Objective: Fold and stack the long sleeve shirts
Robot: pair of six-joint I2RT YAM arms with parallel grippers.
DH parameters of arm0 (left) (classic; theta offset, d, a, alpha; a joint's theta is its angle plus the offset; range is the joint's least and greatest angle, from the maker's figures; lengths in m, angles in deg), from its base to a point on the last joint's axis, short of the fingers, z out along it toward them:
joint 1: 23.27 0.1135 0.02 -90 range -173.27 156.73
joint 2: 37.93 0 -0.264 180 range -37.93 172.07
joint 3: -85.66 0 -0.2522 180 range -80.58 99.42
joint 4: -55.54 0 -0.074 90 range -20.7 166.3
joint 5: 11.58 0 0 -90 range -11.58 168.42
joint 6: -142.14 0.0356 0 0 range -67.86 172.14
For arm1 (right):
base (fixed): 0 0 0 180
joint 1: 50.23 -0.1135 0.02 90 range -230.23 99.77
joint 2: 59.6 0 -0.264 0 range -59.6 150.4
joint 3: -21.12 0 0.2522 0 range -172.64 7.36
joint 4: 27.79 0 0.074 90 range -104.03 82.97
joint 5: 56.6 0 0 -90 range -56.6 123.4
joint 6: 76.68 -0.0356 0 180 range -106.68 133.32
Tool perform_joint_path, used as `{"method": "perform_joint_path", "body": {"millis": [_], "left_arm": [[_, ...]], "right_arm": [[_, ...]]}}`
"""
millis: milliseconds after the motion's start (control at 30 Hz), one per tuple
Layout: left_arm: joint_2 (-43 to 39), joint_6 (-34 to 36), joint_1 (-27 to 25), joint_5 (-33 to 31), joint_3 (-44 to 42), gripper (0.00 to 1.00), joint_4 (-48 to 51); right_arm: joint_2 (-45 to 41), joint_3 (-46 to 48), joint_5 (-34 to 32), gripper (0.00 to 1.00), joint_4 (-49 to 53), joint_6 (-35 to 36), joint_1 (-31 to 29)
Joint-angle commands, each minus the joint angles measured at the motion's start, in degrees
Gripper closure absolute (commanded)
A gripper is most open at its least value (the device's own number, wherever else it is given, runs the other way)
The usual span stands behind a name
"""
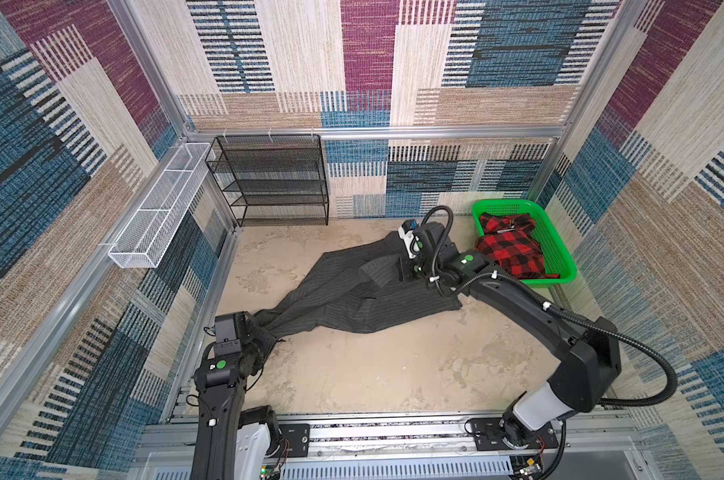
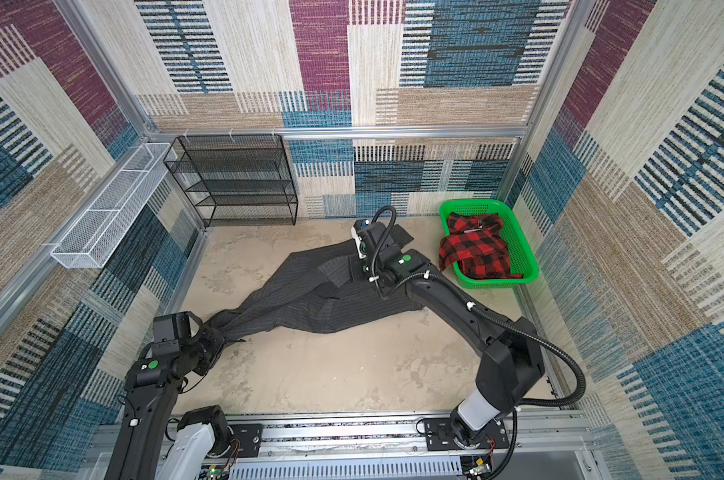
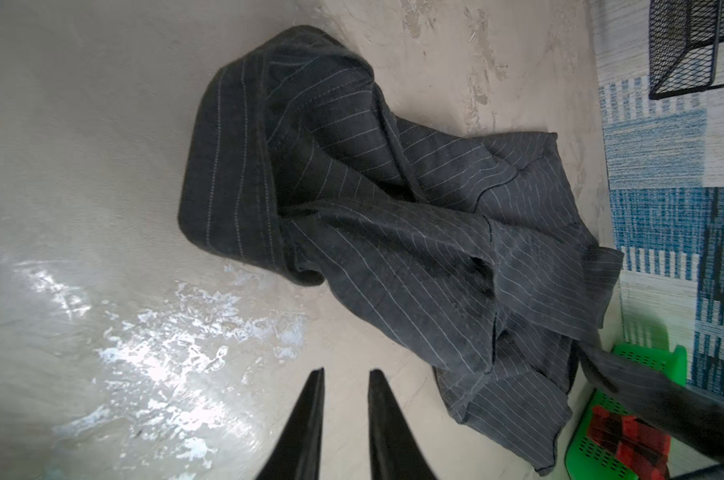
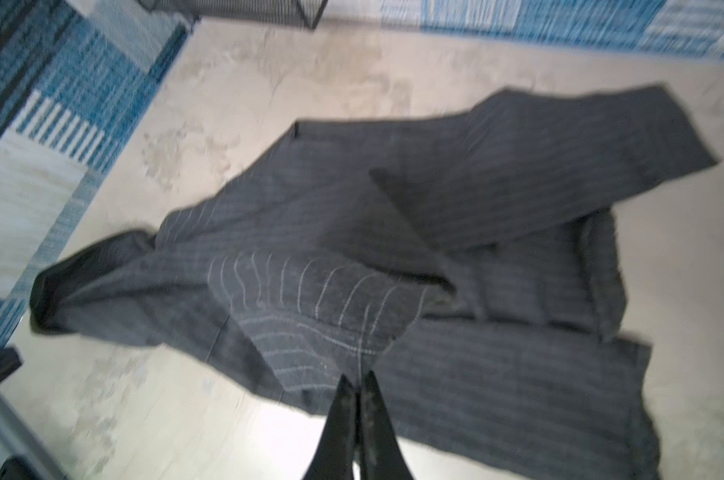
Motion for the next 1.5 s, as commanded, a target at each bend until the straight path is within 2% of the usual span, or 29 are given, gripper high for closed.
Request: {"method": "perform_joint_path", "body": {"millis": [0, 100, 200, 267, 367, 433, 500, 567, 667, 767, 933, 1167, 1467], "left_arm": [[-0.7, -0.9, -0.3, 1.3, -0.2, 0.76, -0.9], [-1.1, -1.3, -0.7, 2.5, -0.5, 0.75, -0.8], [-1.2, -1.4, -1.3, 2.7, -0.4, 0.75, -0.1], [-1.2, -1.4, -1.4, 2.5, -0.5, 0.75, 0.1], [-0.7, -1.6, -1.6, 2.4, -0.8, 0.75, 0.0], [-0.5, -1.8, -1.7, 2.2, -0.7, 0.75, 0.0], [-0.2, -1.7, -1.8, 2.2, -0.5, 0.74, 0.0], [0.1, -1.7, -1.8, 2.4, -0.3, 0.74, 0.0], [0.9, -1.5, -1.9, 2.8, 0.2, 0.72, 0.0], [2.7, -1.2, -2.3, 2.6, 1.0, 0.71, -0.2], [8.3, -2.1, -4.8, 0.9, 2.9, 0.73, -4.5], [20.1, -2.8, -14.0, -4.8, 9.8, 0.76, -8.6], [26.7, -5.5, -14.9, -7.8, 2.5, 0.80, -15.7]], "right_arm": [[7.7, -9.5, 1.2, 0.92, -1.7, 5.7, 3.5], [15.8, -20.0, -2.0, 0.94, -4.2, 6.1, 5.3], [20.2, -26.7, -2.6, 0.95, -5.7, 6.7, 6.3], [20.8, -28.5, -2.3, 0.95, -6.4, 8.2, 6.6], [19.0, -25.9, -0.6, 0.92, -8.6, 11.6, 6.6], [17.2, -22.5, -0.8, 0.80, -8.6, 13.1, 6.6], [14.4, -16.4, -2.8, 0.63, -8.2, 12.4, 6.8], [11.4, -9.6, -5.5, 0.51, -7.6, 10.4, 6.9], [5.9, 2.2, -9.4, 0.43, -7.5, 7.8, 7.0], [0.2, 12.4, -10.8, 0.42, -7.8, 5.0, 7.2], [-4.8, 22.0, -7.1, 0.46, -9.3, 4.1, 7.3], [-3.7, 26.7, -4.9, 0.52, -11.3, 3.2, 7.6], [5.7, 27.5, -1.0, 0.57, -16.2, 1.1, 10.4]]}}
